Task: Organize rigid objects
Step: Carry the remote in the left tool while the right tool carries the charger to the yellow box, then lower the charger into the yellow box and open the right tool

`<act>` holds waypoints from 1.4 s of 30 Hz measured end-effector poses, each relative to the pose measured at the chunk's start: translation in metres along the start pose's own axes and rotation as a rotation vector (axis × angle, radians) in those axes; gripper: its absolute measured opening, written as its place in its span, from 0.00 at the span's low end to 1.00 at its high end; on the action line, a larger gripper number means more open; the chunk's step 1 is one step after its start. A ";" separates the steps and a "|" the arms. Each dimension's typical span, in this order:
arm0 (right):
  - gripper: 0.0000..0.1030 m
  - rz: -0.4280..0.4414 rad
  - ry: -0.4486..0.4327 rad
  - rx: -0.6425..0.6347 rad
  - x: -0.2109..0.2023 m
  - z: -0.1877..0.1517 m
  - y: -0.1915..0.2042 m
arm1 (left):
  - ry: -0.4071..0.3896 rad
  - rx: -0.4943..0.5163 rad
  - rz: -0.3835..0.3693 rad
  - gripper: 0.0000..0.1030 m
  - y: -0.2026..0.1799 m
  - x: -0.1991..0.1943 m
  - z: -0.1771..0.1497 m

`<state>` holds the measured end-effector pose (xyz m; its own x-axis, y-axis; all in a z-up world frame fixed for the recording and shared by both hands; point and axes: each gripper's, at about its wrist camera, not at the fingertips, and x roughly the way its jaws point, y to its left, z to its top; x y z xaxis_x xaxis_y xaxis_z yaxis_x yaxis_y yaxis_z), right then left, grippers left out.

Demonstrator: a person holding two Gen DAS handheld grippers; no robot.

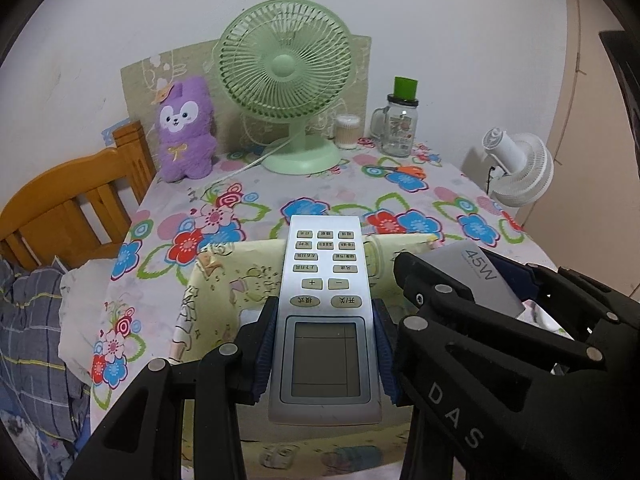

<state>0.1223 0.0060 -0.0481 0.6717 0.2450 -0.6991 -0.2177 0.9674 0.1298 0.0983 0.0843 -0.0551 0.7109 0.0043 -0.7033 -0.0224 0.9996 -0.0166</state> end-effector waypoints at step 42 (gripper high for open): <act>0.97 -0.063 -0.026 -0.043 0.003 -0.007 0.017 | -0.003 -0.039 0.053 0.84 0.012 -0.002 -0.009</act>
<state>0.1153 0.0228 -0.0527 0.7034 0.1861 -0.6860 -0.2040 0.9774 0.0559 0.0903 0.0957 -0.0608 0.7098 0.0575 -0.7021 -0.0878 0.9961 -0.0072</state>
